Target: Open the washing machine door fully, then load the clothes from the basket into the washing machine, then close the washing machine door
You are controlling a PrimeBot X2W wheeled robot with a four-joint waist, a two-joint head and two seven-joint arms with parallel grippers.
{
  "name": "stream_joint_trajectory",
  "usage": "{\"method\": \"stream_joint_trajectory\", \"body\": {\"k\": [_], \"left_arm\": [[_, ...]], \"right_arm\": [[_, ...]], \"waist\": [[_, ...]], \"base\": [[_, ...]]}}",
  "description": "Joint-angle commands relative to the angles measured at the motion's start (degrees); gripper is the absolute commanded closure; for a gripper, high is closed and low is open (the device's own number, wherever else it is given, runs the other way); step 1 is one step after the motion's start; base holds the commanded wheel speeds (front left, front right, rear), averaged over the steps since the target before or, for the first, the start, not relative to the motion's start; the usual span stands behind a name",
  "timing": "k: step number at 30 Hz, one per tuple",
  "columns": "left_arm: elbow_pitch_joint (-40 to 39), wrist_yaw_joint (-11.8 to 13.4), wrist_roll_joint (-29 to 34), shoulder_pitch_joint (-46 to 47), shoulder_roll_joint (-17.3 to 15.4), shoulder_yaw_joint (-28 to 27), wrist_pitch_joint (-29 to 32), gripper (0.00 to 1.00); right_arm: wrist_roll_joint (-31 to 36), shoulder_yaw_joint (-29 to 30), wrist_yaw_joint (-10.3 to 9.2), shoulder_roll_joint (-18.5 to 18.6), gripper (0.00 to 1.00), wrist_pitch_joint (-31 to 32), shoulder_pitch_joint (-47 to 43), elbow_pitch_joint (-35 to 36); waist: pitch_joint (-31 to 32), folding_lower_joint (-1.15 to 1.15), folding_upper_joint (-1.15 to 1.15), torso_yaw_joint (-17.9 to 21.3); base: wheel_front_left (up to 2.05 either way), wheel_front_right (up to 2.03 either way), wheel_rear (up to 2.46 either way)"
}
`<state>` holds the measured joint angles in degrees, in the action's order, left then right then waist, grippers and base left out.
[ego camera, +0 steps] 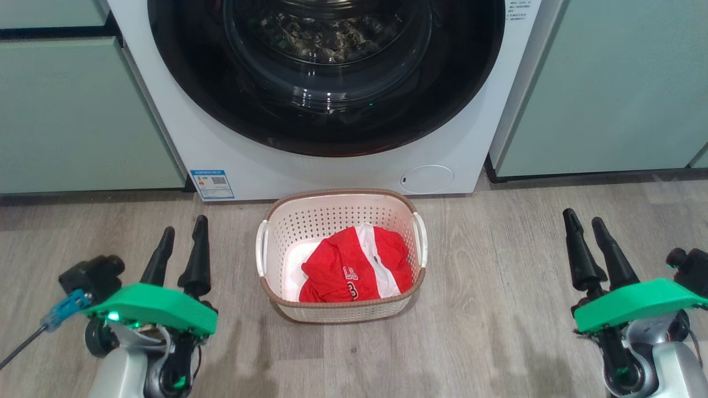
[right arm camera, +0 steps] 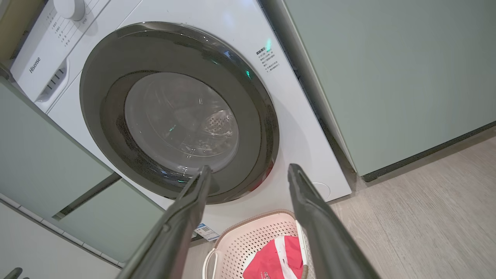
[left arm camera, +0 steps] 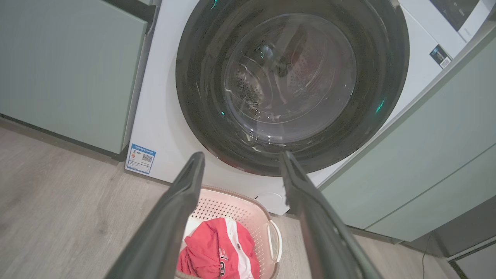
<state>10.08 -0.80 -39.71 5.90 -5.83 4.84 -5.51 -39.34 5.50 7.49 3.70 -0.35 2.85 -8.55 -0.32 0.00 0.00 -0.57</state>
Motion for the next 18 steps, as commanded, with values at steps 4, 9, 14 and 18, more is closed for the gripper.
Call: {"method": "stream_joint_trajectory", "body": {"k": [4,9,14,18], "left_arm": [[-2.2,1.2,5.0,3.2,-1.8,-0.2,-1.3,0.0],[-2.5,2.5,9.6,3.3,-2.4,0.6,-2.1,0.0],[-2.7,3.3,13.3,3.4,-2.7,1.6,-3.0,0.0],[-2.7,3.8,15.9,3.4,-2.8,2.2,-3.6,0.0]], "right_arm": [[4.0,-0.1,0.01,0.3,0.0,-0.2,1.5,2.7],[7.5,0.3,0.0,0.3,0.0,-0.3,1.5,2.5],[10.8,0.3,0.0,0.2,0.0,-0.6,1.7,2.8],[13.3,0.4,0.0,0.1,0.0,-0.8,1.8,3.1]], "waist": [[-0.1,0.0,0.0,-0.1],[-0.3,0.0,0.0,-0.1],[-0.4,0.0,0.0,-0.2],[-0.4,0.0,0.0,-0.4]], "base": [[0.0,0.0,0.0],[0.0,0.0,0.0],[0.0,0.0,0.0],[0.0,0.0,0.0]]}}
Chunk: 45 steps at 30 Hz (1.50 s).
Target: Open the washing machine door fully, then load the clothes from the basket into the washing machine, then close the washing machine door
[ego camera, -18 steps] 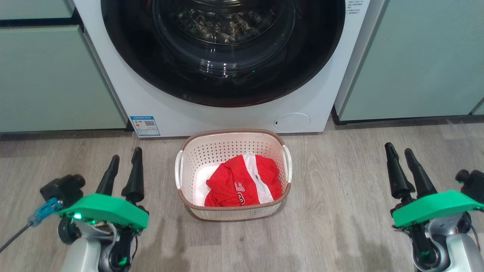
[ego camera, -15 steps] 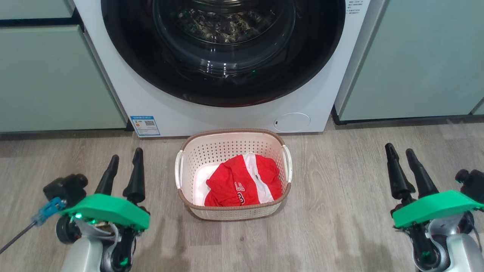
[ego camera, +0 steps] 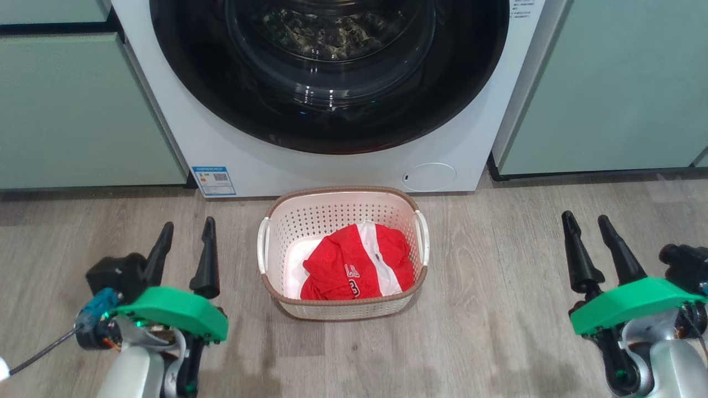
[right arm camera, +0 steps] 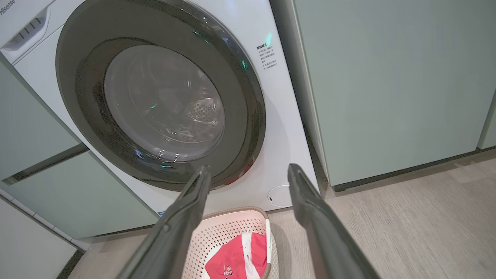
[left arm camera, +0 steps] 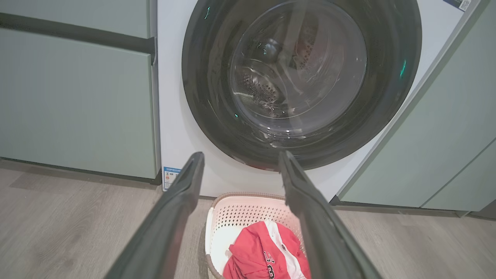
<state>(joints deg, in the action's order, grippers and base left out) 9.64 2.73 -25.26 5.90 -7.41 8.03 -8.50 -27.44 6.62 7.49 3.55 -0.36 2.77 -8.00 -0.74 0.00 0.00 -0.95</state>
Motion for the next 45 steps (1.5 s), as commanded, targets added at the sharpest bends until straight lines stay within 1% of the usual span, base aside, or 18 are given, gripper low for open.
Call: {"method": "stream_joint_trajectory", "body": {"k": [1,13,35,45], "left_arm": [[-2.2,0.4,2.1,3.4,-1.3,-0.8,-0.8,0.0],[-1.1,2.2,9.9,4.0,-1.4,0.7,-2.5,0.0],[-0.7,4.6,20.1,5.8,-1.5,2.1,-3.7,0.0],[-0.1,4.8,17.0,5.8,-0.6,1.1,-2.3,0.0]], "right_arm": [[2.1,-0.8,0.0,0.2,0.0,-0.8,1.9,2.7],[10.5,-0.3,0.0,-0.2,0.0,-1.6,2.2,3.2],[22.7,0.5,0.0,-0.5,0.0,-3.7,3.3,4.7],[21.5,0.8,0.0,-0.6,0.0,-4.2,3.4,4.7]], "waist": [[0.0,0.0,0.0,-0.1],[-0.4,0.0,0.0,-0.4],[-1.7,0.0,0.0,-0.7],[-2.0,0.0,0.0,-0.6]], "base": [[0.0,0.0,0.0],[0.0,0.0,0.0],[0.0,0.0,0.0],[0.0,0.0,0.0]]}}
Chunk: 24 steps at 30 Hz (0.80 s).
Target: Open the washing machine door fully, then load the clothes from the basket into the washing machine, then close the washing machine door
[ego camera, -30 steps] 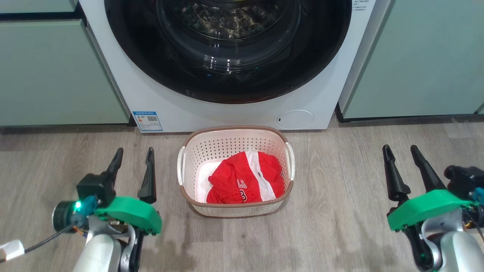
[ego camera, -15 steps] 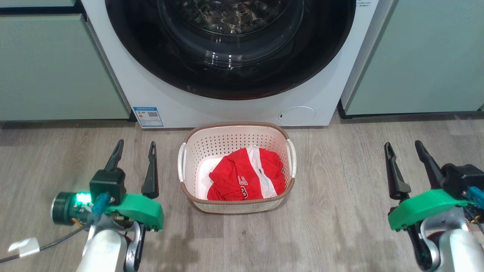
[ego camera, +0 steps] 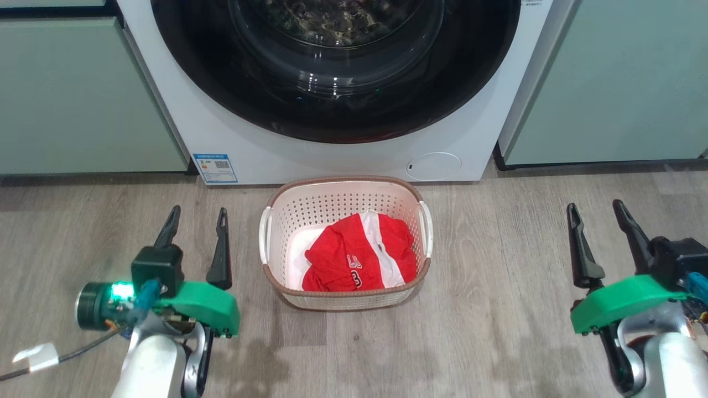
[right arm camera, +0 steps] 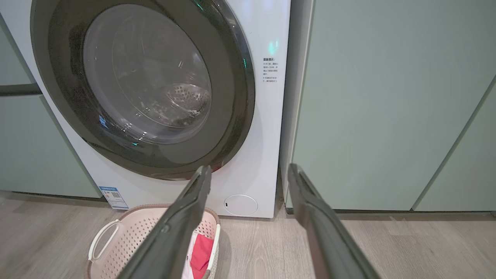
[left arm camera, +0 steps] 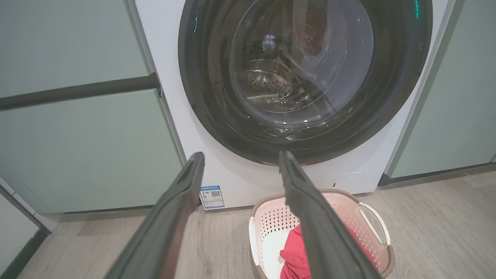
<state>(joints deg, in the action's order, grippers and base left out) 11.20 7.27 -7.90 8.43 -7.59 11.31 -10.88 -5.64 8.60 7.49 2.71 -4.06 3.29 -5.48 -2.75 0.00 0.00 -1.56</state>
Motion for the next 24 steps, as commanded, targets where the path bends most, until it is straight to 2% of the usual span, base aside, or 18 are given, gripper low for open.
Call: {"method": "stream_joint_trajectory", "body": {"k": [1,5,24], "left_arm": [[-1.6,0.1,-0.9,3.2,-0.4,-2.3,0.2,0.0],[-1.5,-0.6,-2.3,3.1,-0.2,-2.4,0.5,0.0],[-2.2,0.1,-2.9,2.9,-0.8,-1.6,1.6,0.0]], "right_arm": [[-0.6,-1.1,0.0,0.2,0.0,-0.6,2.9,2.2],[-1.0,-0.9,0.0,0.2,0.0,-0.6,2.9,2.1],[-1.5,-1.0,0.0,0.2,0.0,-0.8,3.0,2.3]], "waist": [[0.1,0.0,0.0,0.0],[0.2,0.0,0.0,0.0],[-0.3,0.0,0.0,0.2]], "base": [[0.0,0.0,0.0],[0.0,0.0,0.0],[0.0,0.0,0.0]]}}
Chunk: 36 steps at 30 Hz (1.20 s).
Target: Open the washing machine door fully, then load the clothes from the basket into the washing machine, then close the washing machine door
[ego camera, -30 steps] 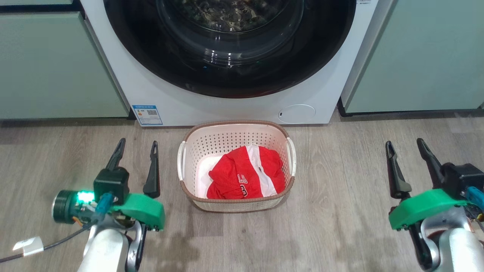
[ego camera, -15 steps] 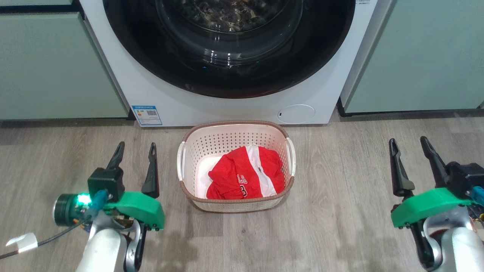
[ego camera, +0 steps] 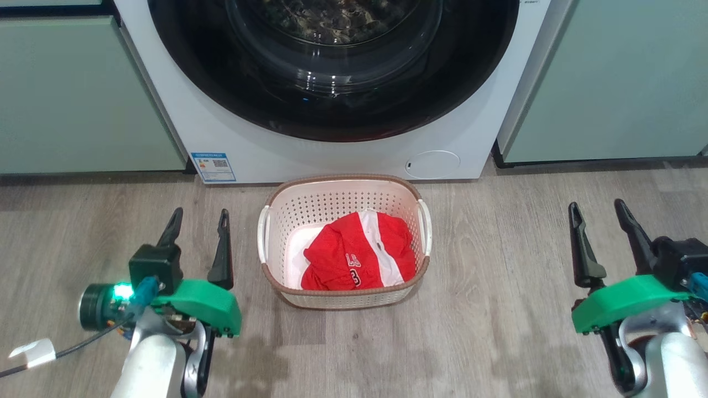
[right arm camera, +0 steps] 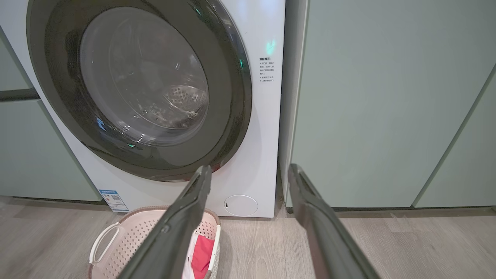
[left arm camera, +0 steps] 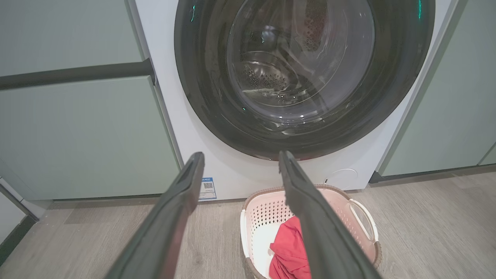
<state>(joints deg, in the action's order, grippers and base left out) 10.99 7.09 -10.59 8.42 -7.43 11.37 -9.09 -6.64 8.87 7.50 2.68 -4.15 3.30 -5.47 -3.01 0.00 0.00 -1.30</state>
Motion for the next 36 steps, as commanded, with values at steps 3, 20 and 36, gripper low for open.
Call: {"method": "stream_joint_trajectory", "body": {"k": [3,20,36], "left_arm": [[-2.1,0.2,-0.3,3.0,-1.1,-1.5,-0.3,0.0],[-2.1,0.3,-0.1,3.3,-2.1,-0.2,-0.7,0.0],[-2.9,0.5,-1.1,3.7,-2.4,0.1,-1.5,0.0]], "right_arm": [[-0.5,-1.3,-0.01,0.2,0.0,-0.7,3.1,2.3],[-0.9,-1.0,-0.01,0.2,0.0,-0.9,3.4,2.3],[-1.8,-0.5,-0.01,0.2,0.0,-1.6,3.6,1.8]], "waist": [[-0.1,0.0,0.0,0.1],[-0.4,0.0,0.0,0.7],[-1.2,0.0,0.0,1.6]], "base": [[0.0,0.0,0.0],[0.42,0.42,-0.84],[1.21,1.22,-2.43]]}}
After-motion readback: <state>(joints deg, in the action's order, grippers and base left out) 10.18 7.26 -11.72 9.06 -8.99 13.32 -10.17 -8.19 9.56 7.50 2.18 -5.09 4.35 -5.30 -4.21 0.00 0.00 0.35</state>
